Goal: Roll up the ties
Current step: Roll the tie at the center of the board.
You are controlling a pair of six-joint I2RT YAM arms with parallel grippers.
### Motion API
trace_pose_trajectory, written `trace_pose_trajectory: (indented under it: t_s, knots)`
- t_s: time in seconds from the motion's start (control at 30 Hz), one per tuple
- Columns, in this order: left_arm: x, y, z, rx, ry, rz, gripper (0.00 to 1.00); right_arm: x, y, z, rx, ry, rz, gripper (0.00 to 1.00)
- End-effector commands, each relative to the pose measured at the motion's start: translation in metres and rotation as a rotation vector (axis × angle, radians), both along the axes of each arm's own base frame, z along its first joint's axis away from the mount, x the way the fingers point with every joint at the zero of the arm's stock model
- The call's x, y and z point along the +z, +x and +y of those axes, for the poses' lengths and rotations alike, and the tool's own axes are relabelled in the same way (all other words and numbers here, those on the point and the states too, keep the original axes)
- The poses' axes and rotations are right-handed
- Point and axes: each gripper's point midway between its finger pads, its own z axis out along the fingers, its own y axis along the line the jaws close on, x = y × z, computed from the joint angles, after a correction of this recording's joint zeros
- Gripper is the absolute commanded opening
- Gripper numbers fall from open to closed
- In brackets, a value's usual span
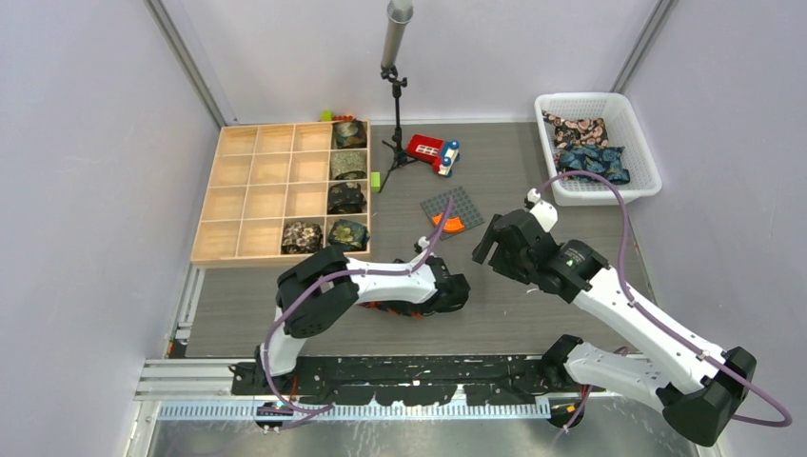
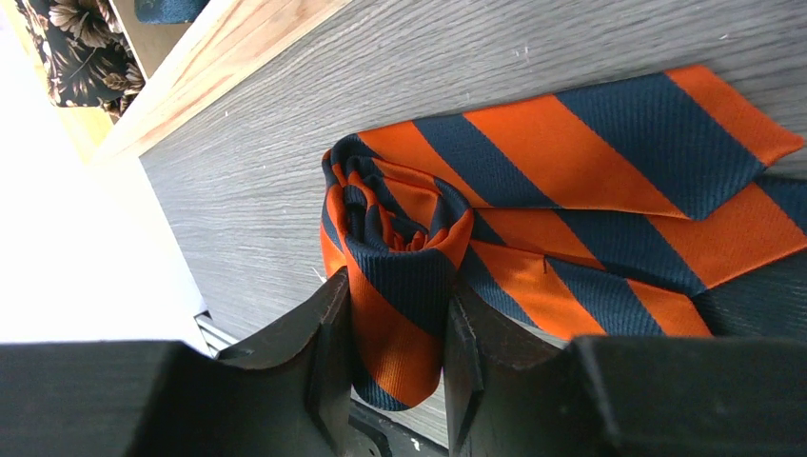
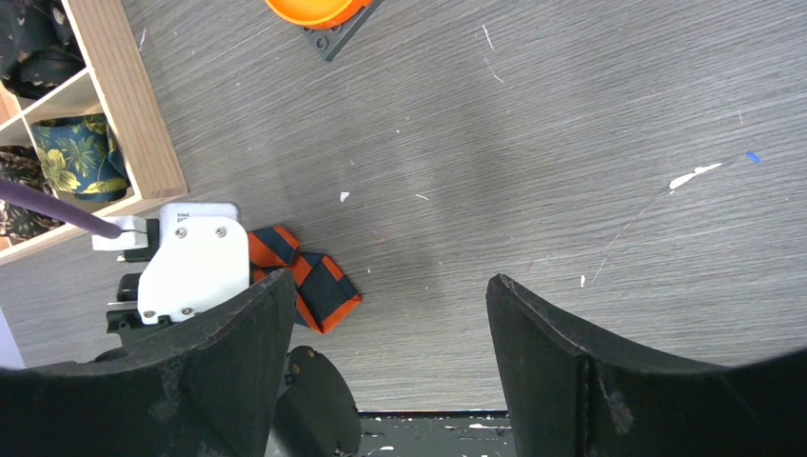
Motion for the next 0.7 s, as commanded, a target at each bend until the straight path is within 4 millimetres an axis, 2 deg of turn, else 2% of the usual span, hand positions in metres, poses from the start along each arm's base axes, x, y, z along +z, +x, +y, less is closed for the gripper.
trace_pose_trajectory:
  t_s: [0.0, 0.13, 0.23, 0.4, 0.67]
  knots:
    - [-0.013, -0.002, -0.022, 0.030, -0.080, 0.003, 0.18, 0.019, 0.005, -0.006, -0.025, 0.004, -0.056, 0.78]
    - [-0.018, -0.004, -0.030, 0.016, -0.125, 0.027, 0.23, 0.019, 0.005, -0.006, -0.023, 0.006, -0.056, 0.78]
    - [-0.018, -0.005, -0.036, 0.008, -0.161, 0.036, 0.35, 0.019, 0.005, -0.005, -0.021, 0.006, -0.052, 0.78]
    - [-0.013, -0.006, -0.043, -0.009, -0.199, 0.054, 0.48, 0.021, 0.007, -0.002, -0.015, 0.010, -0.047, 0.78]
    - [0.000, -0.007, -0.050, -0.016, -0.259, 0.068, 0.59, 0.020, 0.008, 0.006, -0.003, 0.029, -0.029, 0.78]
